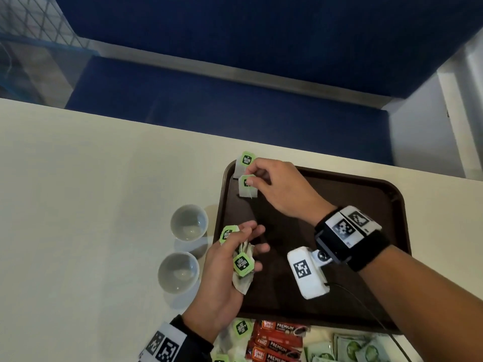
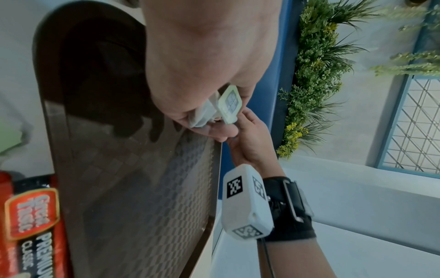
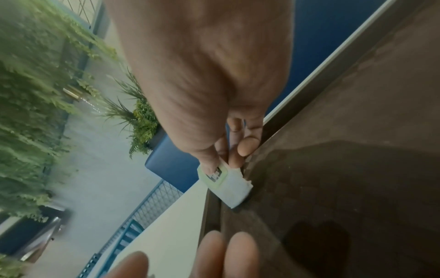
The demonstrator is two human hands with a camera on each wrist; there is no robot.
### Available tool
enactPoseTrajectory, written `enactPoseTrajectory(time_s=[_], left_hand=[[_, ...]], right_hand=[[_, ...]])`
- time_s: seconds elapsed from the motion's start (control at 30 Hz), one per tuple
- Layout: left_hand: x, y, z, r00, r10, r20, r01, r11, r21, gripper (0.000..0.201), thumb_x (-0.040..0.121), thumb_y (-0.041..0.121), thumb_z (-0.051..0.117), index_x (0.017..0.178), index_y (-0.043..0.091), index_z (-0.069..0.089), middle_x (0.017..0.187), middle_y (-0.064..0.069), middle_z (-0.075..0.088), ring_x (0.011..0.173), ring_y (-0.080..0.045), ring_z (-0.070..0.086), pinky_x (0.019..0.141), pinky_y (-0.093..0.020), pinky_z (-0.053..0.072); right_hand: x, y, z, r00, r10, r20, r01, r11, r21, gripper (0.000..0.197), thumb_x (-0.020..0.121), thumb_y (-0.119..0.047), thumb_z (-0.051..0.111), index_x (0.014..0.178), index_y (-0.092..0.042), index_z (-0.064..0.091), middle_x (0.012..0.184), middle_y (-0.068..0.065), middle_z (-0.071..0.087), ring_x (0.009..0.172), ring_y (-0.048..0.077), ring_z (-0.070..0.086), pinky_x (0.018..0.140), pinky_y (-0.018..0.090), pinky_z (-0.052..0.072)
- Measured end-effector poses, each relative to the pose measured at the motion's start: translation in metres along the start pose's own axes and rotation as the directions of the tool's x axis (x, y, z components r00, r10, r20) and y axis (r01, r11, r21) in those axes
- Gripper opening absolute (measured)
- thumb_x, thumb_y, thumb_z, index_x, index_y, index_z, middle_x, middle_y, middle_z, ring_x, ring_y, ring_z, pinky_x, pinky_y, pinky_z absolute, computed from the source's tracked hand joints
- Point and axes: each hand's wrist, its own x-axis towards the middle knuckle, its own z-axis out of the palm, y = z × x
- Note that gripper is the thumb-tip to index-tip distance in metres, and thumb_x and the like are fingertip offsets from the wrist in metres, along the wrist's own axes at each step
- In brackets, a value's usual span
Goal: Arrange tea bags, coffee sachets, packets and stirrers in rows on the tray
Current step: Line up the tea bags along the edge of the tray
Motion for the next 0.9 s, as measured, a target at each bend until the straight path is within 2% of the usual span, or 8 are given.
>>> enactPoseTrajectory(time_s=[0.07, 0.2, 0.3, 0.4, 0.63, 0.8, 0.9], left_hand=[[0.0, -0.001, 0.0, 1.0, -0.002, 0.0, 0.002, 1.0, 0.001, 0.042, 0.093, 0.018, 0.07, 0.131, 0.002, 0.07, 0.126, -0.018, 0.077, 0.08, -0.02, 0.071, 0.05, -0.022, 0.052], [0.002, -0.001, 0.001, 1.0, -0.008, 0.007, 0.008, 1.0, 0.018, 0.031, 0.101, 0.015, 0.066, 0.129, 0.003, 0.07, 0.12, -0.016, 0.077, 0.079, -0.02, 0.07, 0.05, -0.022, 0.051], [0.005, 0.001, 0.003, 1.0, -0.005, 0.015, 0.004, 0.999, 0.045, 0.031, 0.102, 0.016, 0.065, 0.13, 0.004, 0.069, 0.117, -0.014, 0.077, 0.079, -0.019, 0.07, 0.05, -0.022, 0.052], [0.007, 0.002, 0.005, 1.0, 0.0, 0.014, -0.001, 0.998, 0.063, 0.026, 0.103, 0.015, 0.064, 0.127, 0.006, 0.069, 0.115, -0.013, 0.077, 0.077, -0.018, 0.07, 0.049, -0.022, 0.051], [0.011, 0.001, 0.008, 1.0, -0.006, 0.02, 0.005, 0.997, 0.083, 0.022, 0.103, 0.014, 0.064, 0.123, 0.006, 0.07, 0.114, -0.014, 0.077, 0.075, -0.018, 0.071, 0.048, -0.022, 0.051], [0.013, 0.0, 0.007, 1.0, -0.006, 0.014, 0.005, 0.996, 0.092, 0.023, 0.103, 0.014, 0.065, 0.123, 0.006, 0.071, 0.114, -0.014, 0.078, 0.076, -0.019, 0.072, 0.049, -0.023, 0.051], [0.014, 0.0, 0.006, 1.0, -0.006, 0.012, 0.004, 0.996, 0.086, 0.023, 0.103, 0.015, 0.065, 0.123, 0.006, 0.071, 0.114, -0.014, 0.078, 0.076, -0.019, 0.072, 0.049, -0.023, 0.051]], right_hand=[[0.007, 0.002, 0.006, 1.0, -0.016, -0.021, 0.015, 0.999, -0.035, 0.012, 0.104, -0.025, 0.068, 0.113, -0.019, 0.074, 0.105, -0.007, 0.069, 0.096, 0.008, 0.063, 0.09, 0.03, 0.053], [0.018, 0.008, 0.017, 0.993, -0.005, -0.118, 0.0, 0.999, -0.042, 0.008, 0.102, -0.024, 0.071, 0.109, -0.02, 0.074, 0.109, -0.003, 0.059, 0.094, 0.007, 0.059, 0.093, 0.031, 0.052], [0.021, 0.013, 0.024, 0.983, 0.011, -0.183, -0.013, 1.0, -0.009, 0.009, 0.102, -0.023, 0.071, 0.11, -0.02, 0.074, 0.11, -0.002, 0.058, 0.096, 0.008, 0.059, 0.095, 0.035, 0.053], [0.021, 0.017, 0.028, 0.972, 0.001, -0.235, -0.001, 1.0, 0.0, 0.01, 0.101, -0.022, 0.072, 0.11, -0.019, 0.073, 0.106, -0.003, 0.058, 0.089, 0.004, 0.058, 0.093, 0.037, 0.055], [0.024, 0.021, 0.032, 0.96, -0.037, -0.277, 0.033, 0.999, -0.017, 0.01, 0.099, -0.023, 0.073, 0.109, -0.02, 0.072, 0.104, -0.003, 0.059, 0.089, 0.006, 0.059, 0.087, 0.04, 0.056], [0.028, 0.02, 0.031, 0.955, -0.043, -0.294, 0.043, 0.999, -0.006, 0.008, 0.1, -0.023, 0.072, 0.107, -0.021, 0.072, 0.101, -0.009, 0.054, 0.081, -0.002, 0.054, 0.084, 0.036, 0.055], [0.03, 0.02, 0.03, 0.954, -0.053, -0.295, 0.052, 0.999, -0.009, 0.007, 0.1, -0.025, 0.072, 0.107, -0.022, 0.072, 0.101, -0.009, 0.053, 0.08, -0.002, 0.054, 0.083, 0.036, 0.056]])
